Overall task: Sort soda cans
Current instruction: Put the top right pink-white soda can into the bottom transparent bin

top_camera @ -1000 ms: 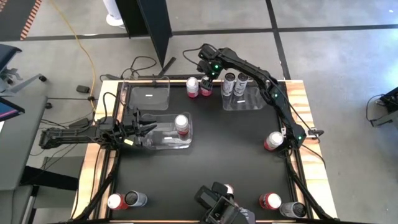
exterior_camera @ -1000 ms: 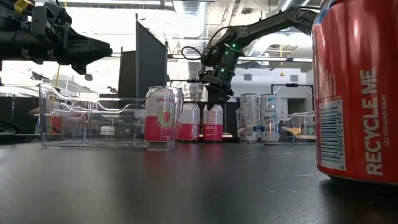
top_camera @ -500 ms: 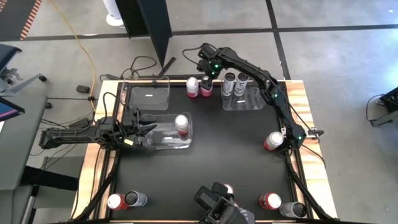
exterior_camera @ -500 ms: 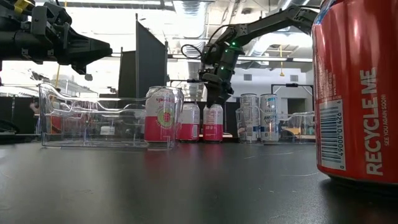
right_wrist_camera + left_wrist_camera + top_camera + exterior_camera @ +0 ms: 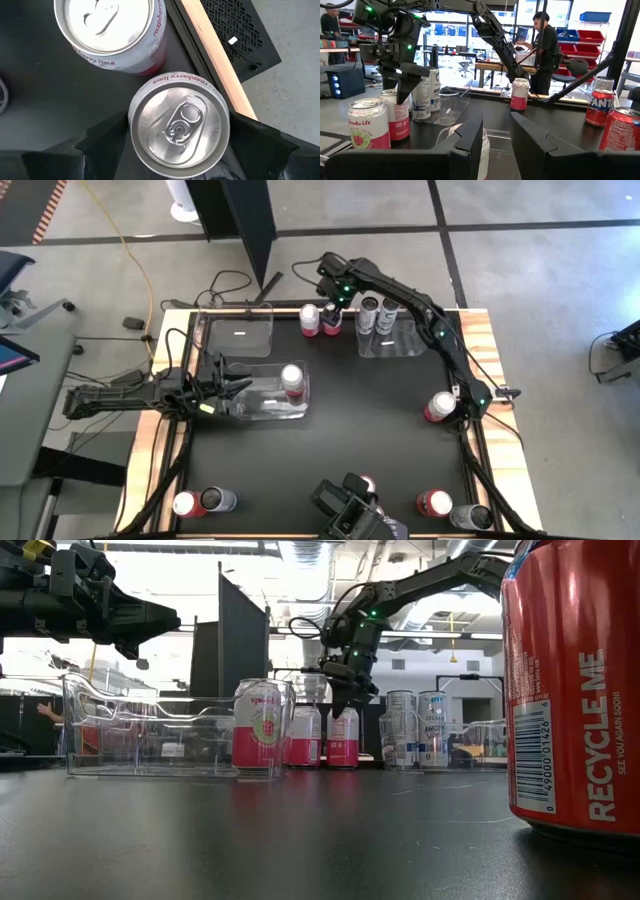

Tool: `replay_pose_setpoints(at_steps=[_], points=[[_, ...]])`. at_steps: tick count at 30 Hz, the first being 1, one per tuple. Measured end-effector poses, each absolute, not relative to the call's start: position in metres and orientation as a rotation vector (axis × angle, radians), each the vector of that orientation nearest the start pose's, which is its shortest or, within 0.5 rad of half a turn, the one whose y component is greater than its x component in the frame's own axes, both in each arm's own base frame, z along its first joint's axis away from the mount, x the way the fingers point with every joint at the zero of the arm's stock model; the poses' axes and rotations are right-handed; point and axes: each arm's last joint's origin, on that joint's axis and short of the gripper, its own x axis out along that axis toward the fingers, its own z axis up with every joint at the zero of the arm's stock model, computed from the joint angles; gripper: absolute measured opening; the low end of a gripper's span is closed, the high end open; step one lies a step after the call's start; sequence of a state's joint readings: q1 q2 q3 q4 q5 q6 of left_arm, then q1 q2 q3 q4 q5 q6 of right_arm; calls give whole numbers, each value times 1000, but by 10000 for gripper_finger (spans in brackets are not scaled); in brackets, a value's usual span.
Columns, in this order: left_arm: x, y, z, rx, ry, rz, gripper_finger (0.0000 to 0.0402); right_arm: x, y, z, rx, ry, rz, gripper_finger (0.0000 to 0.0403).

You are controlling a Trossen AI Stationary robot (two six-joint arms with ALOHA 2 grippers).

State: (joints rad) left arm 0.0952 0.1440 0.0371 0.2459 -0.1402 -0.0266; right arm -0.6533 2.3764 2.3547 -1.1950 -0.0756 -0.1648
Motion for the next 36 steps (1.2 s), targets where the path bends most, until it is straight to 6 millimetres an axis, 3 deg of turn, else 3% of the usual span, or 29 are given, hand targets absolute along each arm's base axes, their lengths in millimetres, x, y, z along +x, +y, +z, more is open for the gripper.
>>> replay_pose_setpoints(at_steps=[36], points=[[103,14,188,-31,-142,233,93,399,-279,249,196,1243,-342,320]])
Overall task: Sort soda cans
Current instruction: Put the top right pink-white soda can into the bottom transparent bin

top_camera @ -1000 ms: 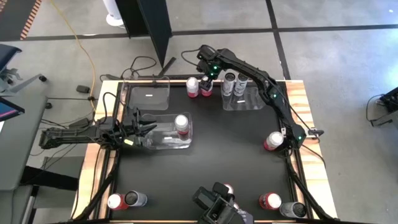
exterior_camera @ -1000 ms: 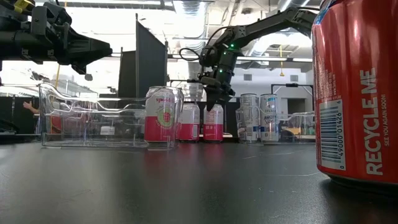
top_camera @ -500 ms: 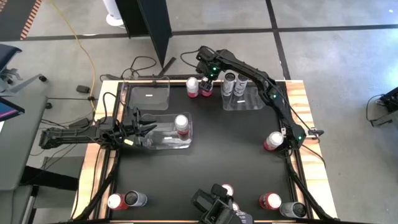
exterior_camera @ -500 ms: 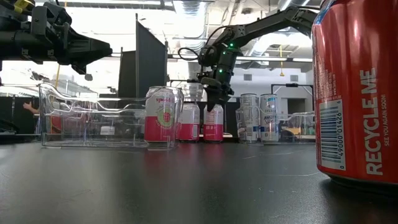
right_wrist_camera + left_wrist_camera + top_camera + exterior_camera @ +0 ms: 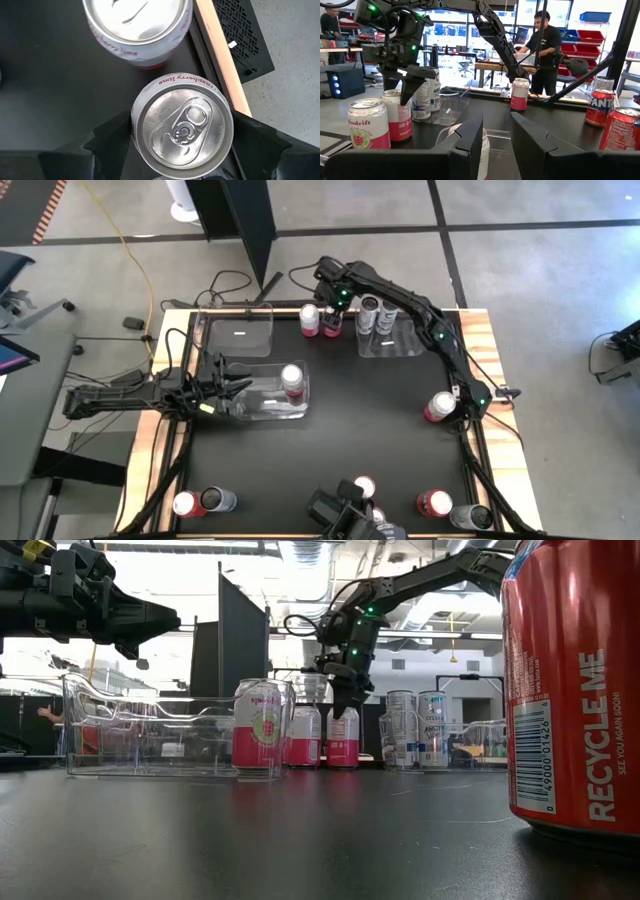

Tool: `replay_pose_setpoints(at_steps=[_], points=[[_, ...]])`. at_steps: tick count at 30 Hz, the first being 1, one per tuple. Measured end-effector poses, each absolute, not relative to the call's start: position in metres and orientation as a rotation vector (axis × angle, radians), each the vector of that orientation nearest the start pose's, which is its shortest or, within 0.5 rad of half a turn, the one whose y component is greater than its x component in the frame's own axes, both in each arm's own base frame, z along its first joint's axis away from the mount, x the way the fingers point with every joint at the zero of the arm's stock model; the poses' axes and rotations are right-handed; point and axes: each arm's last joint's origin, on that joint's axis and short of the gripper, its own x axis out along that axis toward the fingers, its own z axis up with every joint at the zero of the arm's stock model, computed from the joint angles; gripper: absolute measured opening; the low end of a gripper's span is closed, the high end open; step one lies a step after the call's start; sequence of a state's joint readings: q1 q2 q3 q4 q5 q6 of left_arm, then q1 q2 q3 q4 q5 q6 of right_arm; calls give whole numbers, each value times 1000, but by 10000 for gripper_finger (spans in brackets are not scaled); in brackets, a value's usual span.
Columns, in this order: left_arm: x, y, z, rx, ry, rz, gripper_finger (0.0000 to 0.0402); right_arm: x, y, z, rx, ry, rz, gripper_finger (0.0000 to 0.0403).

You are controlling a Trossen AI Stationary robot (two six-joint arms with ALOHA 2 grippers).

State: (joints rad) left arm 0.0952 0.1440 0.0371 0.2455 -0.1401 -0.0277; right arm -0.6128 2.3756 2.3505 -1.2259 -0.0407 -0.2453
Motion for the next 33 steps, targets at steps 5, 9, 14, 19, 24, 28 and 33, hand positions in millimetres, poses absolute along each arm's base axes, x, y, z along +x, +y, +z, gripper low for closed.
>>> replay_pose_setpoints(at_steps=[5,9,14,19,24,28,33], points=[[103,14,188,-30,-142,233,93,401,-273,248,193,1265,-320,320],[103,14,188,-30,-143,233,93,405,-263,248,175,1285,-289,320],[103,14,188,-30,-142,233,93,411,-249,247,156,1315,-247,320],[103,14,188,-30,-142,233,93,418,-231,247,139,1340,-209,320],[103,14,188,-30,-141,233,93,427,-211,247,114,1352,-169,320],[103,14,188,-30,-141,233,93,437,-191,247,94,1352,-130,320],[103,14,188,-30,-142,233,93,445,-171,246,71,1355,-96,320]])
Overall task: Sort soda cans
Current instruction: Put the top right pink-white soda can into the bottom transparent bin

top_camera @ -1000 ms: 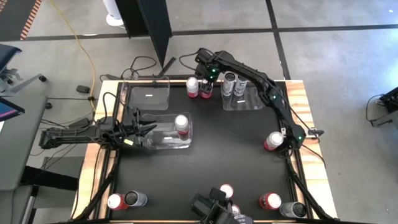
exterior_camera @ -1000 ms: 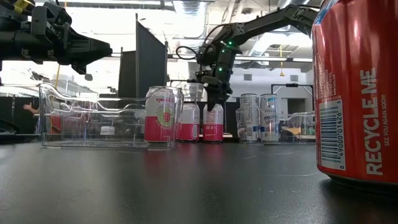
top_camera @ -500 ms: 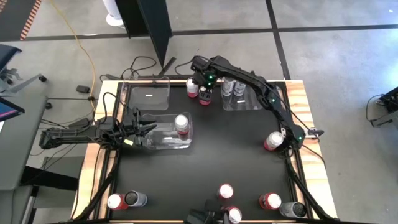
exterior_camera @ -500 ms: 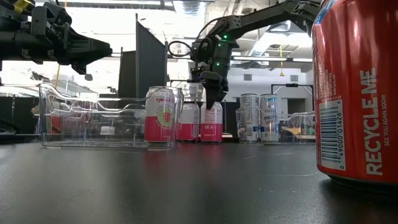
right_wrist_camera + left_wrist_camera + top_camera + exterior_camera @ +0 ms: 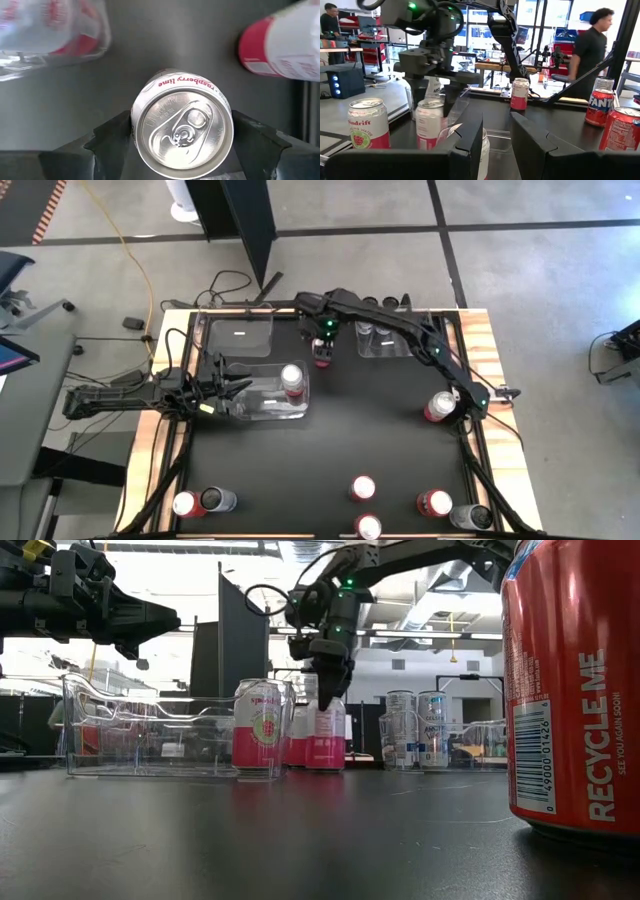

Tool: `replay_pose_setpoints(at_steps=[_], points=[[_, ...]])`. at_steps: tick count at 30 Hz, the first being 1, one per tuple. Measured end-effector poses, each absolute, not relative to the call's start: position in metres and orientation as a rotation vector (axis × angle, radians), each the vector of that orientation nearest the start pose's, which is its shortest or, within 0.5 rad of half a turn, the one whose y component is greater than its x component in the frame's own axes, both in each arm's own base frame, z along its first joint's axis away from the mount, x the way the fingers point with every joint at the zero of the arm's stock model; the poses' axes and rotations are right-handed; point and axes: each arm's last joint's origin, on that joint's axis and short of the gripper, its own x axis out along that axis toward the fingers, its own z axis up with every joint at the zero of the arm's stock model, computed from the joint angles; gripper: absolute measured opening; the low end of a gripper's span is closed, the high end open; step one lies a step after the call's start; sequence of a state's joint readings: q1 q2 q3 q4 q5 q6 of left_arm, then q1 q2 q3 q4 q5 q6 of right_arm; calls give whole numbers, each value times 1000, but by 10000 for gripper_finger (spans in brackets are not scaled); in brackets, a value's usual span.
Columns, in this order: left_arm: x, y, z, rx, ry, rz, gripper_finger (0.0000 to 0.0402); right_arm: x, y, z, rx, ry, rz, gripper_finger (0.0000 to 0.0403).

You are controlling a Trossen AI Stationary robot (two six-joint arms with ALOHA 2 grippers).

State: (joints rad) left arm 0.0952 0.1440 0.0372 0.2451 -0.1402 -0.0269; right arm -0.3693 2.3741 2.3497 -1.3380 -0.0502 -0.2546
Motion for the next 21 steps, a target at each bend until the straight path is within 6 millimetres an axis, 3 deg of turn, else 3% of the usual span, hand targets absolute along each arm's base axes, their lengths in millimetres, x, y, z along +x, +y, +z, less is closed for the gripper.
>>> replay_pose_setpoints(at_steps=[11,15,21], points=[[103,14,188,-30,-141,233,93,452,-157,240,94,1355,-48,370],[103,14,188,-30,-142,233,93,452,-157,241,99,1345,-49,374],[103,14,188,-30,-142,233,93,453,-158,223,103,1362,-47,370]])
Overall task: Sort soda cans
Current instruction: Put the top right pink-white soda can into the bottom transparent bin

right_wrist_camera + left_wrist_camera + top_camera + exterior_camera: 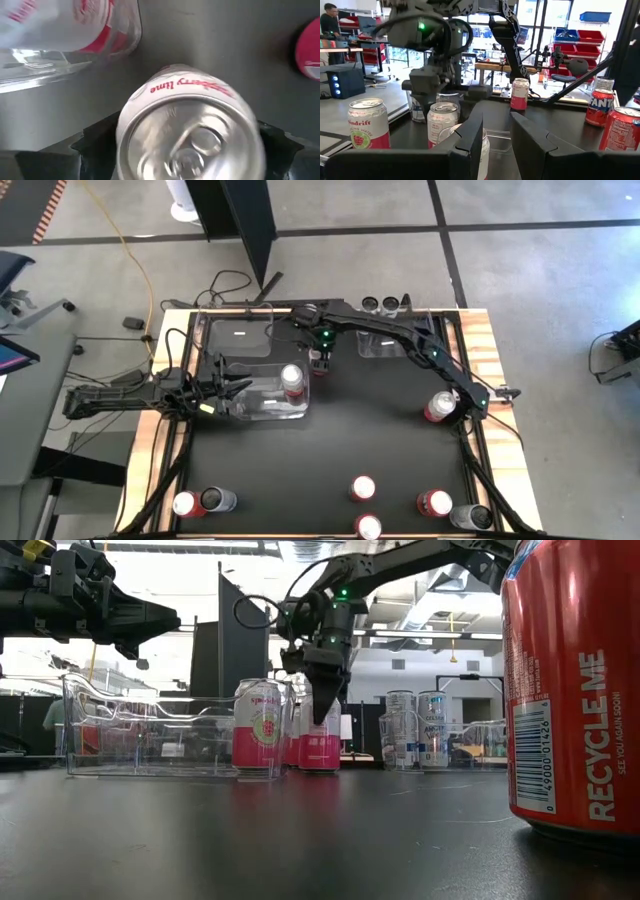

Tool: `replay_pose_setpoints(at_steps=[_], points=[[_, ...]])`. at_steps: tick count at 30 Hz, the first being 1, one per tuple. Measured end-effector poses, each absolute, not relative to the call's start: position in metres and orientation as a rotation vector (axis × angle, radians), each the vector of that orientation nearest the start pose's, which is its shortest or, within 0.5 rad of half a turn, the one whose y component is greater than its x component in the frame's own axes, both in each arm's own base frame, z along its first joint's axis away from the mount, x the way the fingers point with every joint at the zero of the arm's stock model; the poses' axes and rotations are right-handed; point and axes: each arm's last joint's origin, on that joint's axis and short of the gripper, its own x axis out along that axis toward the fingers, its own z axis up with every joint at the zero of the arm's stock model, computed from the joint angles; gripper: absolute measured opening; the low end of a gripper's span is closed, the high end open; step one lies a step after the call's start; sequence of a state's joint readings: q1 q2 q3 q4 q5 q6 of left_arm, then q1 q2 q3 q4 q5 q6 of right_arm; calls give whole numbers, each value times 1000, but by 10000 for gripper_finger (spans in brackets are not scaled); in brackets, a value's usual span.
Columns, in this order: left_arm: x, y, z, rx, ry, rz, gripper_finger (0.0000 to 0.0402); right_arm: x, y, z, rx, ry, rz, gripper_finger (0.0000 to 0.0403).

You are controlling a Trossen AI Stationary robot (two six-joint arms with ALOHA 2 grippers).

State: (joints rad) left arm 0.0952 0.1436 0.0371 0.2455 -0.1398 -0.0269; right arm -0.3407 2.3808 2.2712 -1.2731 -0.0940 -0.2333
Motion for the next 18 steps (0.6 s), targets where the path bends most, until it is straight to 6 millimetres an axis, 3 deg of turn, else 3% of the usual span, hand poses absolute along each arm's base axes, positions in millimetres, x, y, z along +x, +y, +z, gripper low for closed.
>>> replay_pose_setpoints(at_steps=[6,12,18], points=[[103,14,188,-30,-142,233,93,453,-157,210,99,1375,-51,347],[103,14,188,-30,-142,233,93,453,-156,211,86,1373,-44,302],[103,14,188,-30,-142,233,93,455,-150,211,71,1379,-34,296]])
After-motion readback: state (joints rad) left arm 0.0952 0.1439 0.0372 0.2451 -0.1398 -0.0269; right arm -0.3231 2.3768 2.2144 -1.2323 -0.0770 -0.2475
